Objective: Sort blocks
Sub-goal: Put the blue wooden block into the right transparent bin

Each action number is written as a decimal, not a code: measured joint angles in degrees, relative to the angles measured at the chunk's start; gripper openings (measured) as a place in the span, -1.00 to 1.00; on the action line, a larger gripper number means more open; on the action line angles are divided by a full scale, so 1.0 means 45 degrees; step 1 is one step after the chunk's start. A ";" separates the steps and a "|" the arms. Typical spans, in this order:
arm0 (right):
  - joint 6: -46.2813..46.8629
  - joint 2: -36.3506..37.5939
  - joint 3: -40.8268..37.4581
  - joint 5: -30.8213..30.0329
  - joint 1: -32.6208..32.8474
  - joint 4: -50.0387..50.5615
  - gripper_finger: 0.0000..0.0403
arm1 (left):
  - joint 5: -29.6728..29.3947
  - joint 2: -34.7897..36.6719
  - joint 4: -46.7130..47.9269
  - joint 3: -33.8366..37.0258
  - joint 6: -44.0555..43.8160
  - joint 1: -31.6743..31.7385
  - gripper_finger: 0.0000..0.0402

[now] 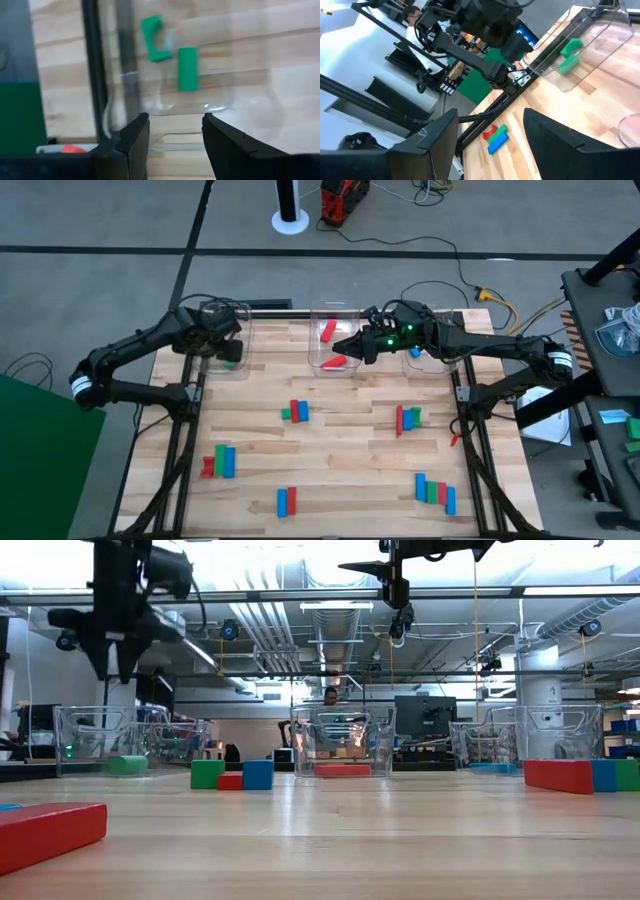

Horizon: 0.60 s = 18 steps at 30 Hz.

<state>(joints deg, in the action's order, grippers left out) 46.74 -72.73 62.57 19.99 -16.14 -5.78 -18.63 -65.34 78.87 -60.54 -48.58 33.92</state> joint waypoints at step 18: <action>-0.1892 0.0000 0.0227 0.0493 -0.0005 0.1033 0.02 | -0.0393 0.0010 -0.2153 -0.3338 0.0540 -0.8089 -0.20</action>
<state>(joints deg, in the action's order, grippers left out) 38.23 -72.73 63.59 22.21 -16.16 -1.13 -20.40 -65.30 69.18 -75.56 -46.15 -2.48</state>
